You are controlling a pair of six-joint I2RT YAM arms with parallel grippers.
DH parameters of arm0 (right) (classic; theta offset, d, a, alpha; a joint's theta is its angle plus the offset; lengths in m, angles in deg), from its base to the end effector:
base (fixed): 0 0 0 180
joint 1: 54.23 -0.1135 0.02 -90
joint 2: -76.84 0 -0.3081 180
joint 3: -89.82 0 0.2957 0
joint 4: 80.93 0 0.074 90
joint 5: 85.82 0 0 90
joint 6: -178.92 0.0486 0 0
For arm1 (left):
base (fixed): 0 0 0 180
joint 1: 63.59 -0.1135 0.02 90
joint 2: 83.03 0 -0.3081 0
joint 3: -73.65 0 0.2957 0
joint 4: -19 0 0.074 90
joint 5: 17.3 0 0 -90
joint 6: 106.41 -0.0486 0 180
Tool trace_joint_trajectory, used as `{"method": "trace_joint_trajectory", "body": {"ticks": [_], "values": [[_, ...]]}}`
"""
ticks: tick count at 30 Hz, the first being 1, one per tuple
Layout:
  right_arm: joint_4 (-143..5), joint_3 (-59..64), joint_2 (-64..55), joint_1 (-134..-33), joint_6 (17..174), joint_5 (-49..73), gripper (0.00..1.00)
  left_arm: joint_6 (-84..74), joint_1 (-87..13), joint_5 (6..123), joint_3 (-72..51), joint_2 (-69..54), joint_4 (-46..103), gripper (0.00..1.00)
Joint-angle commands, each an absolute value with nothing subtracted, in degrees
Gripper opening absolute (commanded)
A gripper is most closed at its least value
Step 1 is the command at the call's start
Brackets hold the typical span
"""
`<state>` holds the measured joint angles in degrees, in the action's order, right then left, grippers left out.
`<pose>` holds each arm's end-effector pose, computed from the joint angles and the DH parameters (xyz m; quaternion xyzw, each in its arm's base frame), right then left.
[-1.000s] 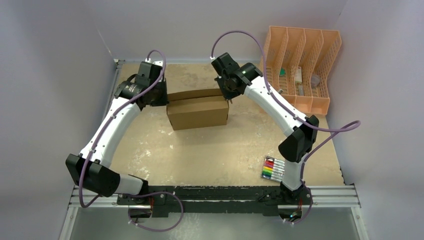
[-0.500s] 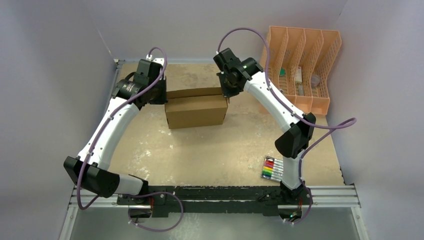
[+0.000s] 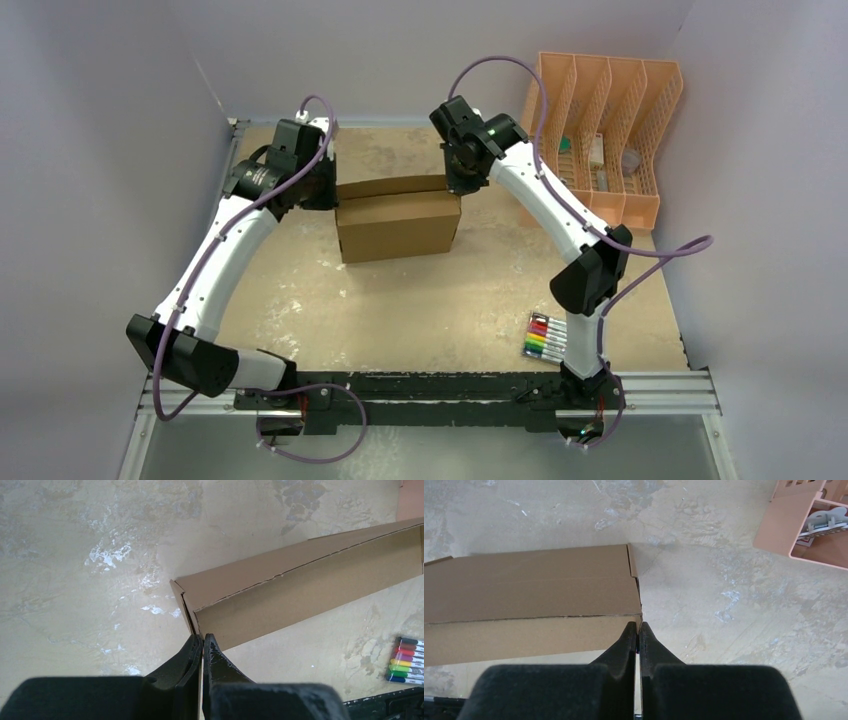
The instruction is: Fold the paper box
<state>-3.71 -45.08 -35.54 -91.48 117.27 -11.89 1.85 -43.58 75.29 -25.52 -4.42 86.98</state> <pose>0.3904 0.2800 0.4131 -0.0310 0.9440 0.0507 0.3245 0.3004 -0.1071 0.4291 0.0060 0.9315 -0.0991 0.3498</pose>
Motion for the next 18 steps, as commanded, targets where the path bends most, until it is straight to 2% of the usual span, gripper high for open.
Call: {"method": "trace_joint_trajectory", "body": {"ticks": [1, 6, 18], "values": [[-6.74, -42.96, -34.11, -92.46, 119.77, -11.72, 0.00, 2.46, -42.32, 69.24, -25.02, -6.03, 82.33, 0.00], [-10.81, -38.55, -32.12, -92.59, 115.55, -18.25, 0.00, 0.66, -42.32, 72.05, -25.51, -5.80, 84.00, 0.00], [-13.28, -33.86, -29.90, -92.68, 113.24, -18.67, 0.00, -1.38, -42.32, 77.42, -26.59, -5.46, 86.43, 0.00]]}}
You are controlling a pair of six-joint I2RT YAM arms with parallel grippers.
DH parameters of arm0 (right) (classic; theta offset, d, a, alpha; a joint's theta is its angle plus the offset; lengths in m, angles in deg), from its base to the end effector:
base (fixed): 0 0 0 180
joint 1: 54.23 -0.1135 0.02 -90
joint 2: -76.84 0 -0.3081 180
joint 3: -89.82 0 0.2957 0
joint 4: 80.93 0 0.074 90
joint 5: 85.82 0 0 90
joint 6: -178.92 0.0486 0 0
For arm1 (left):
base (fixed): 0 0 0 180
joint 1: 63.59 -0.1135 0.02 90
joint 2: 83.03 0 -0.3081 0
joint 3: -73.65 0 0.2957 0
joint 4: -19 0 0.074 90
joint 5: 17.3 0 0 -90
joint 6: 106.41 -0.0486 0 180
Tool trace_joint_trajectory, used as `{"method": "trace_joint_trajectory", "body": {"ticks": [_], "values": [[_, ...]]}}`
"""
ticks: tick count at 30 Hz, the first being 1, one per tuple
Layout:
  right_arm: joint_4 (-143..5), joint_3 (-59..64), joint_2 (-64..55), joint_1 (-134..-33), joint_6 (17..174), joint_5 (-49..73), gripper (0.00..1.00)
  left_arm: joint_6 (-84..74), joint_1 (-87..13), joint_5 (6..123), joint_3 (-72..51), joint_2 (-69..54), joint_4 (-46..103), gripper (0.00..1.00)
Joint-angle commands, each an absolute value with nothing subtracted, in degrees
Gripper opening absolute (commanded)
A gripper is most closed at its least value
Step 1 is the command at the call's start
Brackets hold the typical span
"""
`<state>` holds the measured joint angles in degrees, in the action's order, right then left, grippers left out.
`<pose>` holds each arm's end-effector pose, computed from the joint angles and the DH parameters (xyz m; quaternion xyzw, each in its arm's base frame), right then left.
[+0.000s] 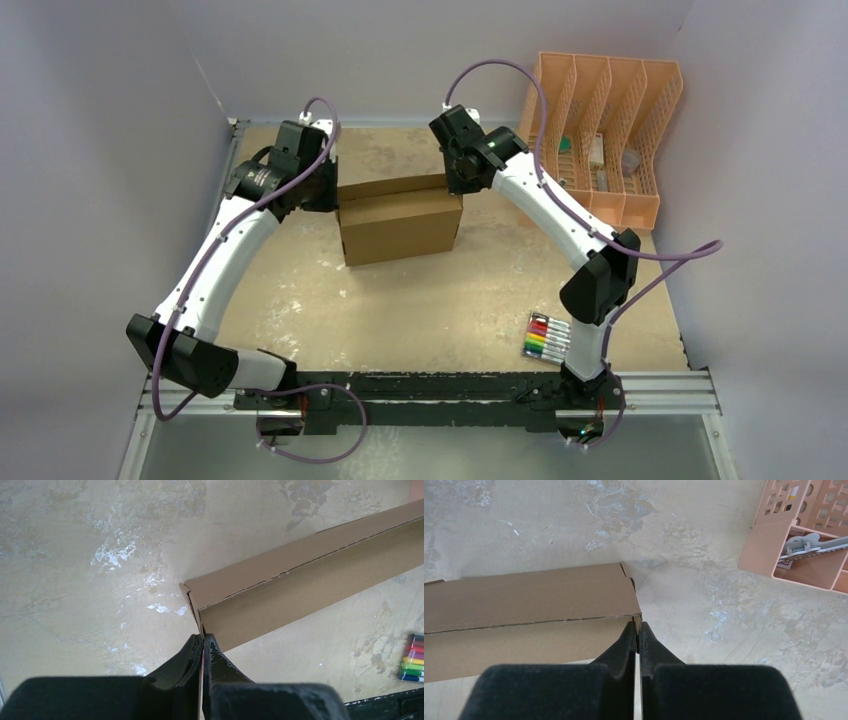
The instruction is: Fold the paper box
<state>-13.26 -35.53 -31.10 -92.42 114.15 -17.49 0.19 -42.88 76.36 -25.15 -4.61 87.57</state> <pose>0.3830 0.2785 0.4035 -0.0408 0.9250 0.0251 0.3769 0.2976 -0.1092 0.4270 0.0221 0.9335 -0.0858 0.3474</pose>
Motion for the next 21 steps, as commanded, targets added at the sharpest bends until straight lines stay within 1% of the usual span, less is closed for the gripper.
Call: {"method": "trace_joint_trajectory", "body": {"ticks": [1, 8, 14, 21], "values": [[-13.48, -33.57, -29.78, -92.64, 113.26, -18.66, 0.00, -1.33, -42.32, 77.61, -26.44, -5.50, 86.35, 0.00], [-14.21, -32.36, -29.57, -92.64, 113.12, -17.96, 0.00, -0.66, -42.32, 79.36, -26.17, -6.15, 85.33, 0.00], [-14.25, -32.54, -29.67, -92.68, 113.50, -17.98, 0.00, 6.84, -42.32, 77.00, -24.19, -6.60, 81.12, 0.00], [-14.19, -32.34, -29.86, -92.81, 113.88, -17.75, 0.00, 11.22, -42.32, 78.85, -24.03, -6.96, 79.05, 0.00]]}}
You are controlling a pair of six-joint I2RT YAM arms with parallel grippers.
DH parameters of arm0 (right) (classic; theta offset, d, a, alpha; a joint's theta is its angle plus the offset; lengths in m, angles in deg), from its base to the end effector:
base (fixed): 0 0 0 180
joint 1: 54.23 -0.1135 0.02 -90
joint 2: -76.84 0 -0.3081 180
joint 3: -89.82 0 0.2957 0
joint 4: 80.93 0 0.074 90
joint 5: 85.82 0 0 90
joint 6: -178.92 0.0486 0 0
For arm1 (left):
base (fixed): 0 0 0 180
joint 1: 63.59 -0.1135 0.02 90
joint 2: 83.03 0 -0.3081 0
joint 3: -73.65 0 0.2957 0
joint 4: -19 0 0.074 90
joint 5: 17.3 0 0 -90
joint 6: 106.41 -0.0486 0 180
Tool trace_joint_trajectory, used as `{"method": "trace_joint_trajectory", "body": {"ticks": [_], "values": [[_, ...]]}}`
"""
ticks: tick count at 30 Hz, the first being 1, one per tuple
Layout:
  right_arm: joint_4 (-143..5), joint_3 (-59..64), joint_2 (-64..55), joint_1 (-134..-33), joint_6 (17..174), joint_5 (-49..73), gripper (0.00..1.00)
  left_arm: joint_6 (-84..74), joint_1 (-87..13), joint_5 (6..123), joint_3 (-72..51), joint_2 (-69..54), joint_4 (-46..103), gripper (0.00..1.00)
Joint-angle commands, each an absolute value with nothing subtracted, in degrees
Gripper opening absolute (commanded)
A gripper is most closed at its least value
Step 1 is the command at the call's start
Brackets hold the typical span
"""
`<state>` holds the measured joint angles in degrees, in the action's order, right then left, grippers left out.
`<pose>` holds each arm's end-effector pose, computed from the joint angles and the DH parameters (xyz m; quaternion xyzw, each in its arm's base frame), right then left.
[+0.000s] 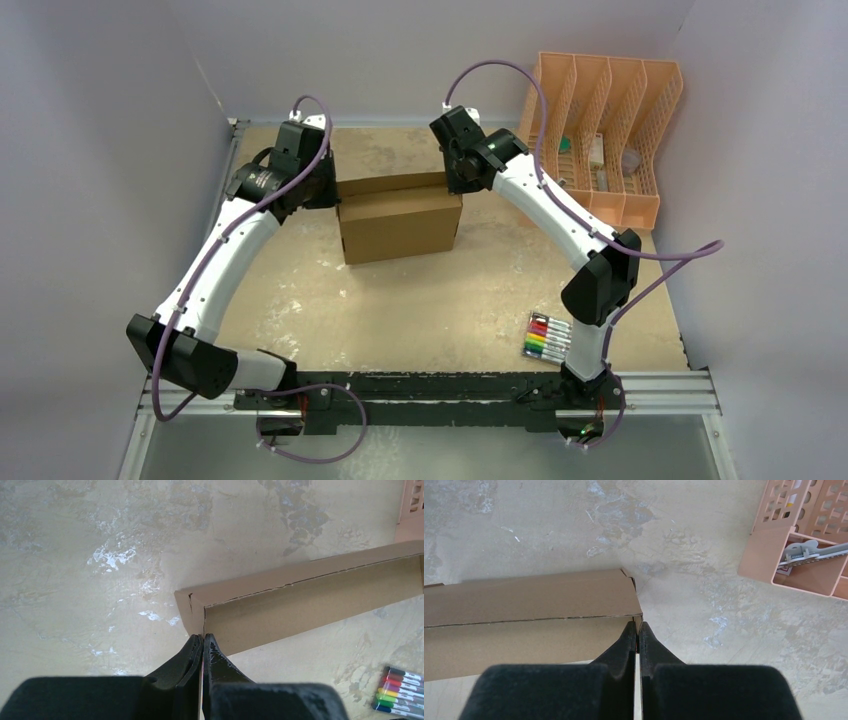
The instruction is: Fold the paper box
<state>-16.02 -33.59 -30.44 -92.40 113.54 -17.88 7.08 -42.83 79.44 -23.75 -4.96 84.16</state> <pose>0.3839 0.2786 0.4003 -0.0415 0.9202 0.0271 0.3882 0.3017 -0.1083 0.4251 -0.0441 0.9242 -0.0909 0.3682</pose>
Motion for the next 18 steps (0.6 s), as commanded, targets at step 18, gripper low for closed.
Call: {"method": "trace_joint_trajectory", "body": {"ticks": [18], "values": [[-14.23, -31.84, -30.21, -92.99, 113.70, -17.78, 0.00, 18.15, -42.32, 74.87, -21.53, -6.85, 72.99, 0.00]]}}
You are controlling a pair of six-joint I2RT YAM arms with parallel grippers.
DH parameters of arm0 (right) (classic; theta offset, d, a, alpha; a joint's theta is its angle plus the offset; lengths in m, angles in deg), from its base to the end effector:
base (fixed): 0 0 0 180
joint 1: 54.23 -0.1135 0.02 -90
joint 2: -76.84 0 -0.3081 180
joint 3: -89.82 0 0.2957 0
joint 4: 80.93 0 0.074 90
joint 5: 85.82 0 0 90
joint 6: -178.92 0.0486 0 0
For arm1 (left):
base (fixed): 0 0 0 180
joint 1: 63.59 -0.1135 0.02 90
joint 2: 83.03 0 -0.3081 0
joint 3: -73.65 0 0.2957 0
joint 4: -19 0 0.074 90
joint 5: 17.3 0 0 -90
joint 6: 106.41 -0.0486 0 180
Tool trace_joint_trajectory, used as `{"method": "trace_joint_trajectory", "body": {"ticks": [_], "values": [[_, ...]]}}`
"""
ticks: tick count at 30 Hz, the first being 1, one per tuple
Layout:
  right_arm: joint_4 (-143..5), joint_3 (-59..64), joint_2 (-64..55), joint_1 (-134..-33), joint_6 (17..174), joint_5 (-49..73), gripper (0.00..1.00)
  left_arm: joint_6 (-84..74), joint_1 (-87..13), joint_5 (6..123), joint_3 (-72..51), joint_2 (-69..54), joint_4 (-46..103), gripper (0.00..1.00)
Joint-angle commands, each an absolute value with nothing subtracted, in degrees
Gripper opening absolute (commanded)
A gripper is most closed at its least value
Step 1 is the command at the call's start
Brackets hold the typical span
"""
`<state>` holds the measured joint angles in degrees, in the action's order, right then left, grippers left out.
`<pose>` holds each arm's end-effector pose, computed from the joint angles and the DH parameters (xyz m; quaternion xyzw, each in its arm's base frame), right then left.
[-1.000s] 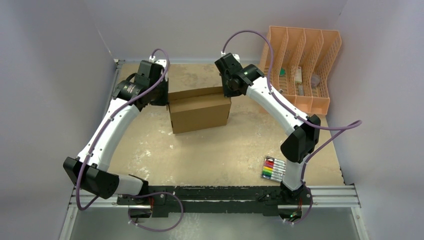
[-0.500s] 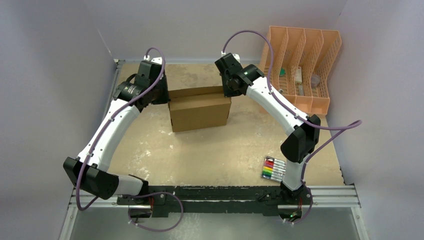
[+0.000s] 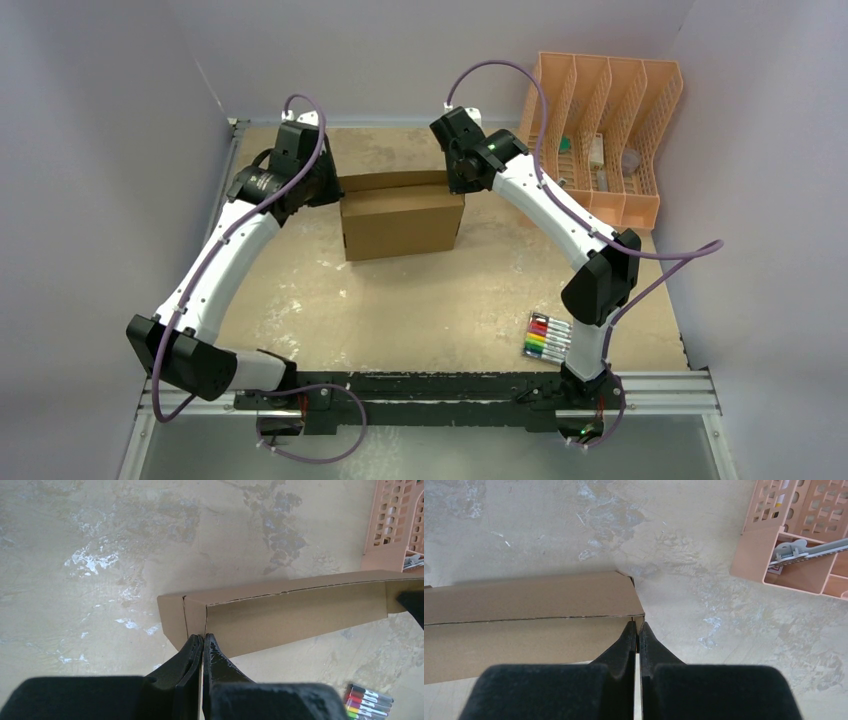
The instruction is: Fold the paper box
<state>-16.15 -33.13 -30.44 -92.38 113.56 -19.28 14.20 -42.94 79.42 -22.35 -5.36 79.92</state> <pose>0.3846 0.2775 0.3979 -0.0374 0.9194 0.0156 0.3912 0.3060 -0.1093 0.4247 -0.1028 0.9086 -0.1252 0.3851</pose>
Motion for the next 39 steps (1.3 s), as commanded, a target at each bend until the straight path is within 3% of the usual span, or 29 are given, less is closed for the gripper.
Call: {"method": "trace_joint_trajectory", "body": {"ticks": [1, 39], "values": [[-14.26, -31.84, -30.13, -93.03, 113.68, -17.79, 0.00, 18.17, -42.32, 74.94, -21.41, -6.74, 73.05, 0.00], [-15.64, -30.32, -30.10, -93.25, 113.66, -16.40, 0.00, 19.28, -42.41, 78.07, -15.76, -8.80, 69.26, 0.00]]}}
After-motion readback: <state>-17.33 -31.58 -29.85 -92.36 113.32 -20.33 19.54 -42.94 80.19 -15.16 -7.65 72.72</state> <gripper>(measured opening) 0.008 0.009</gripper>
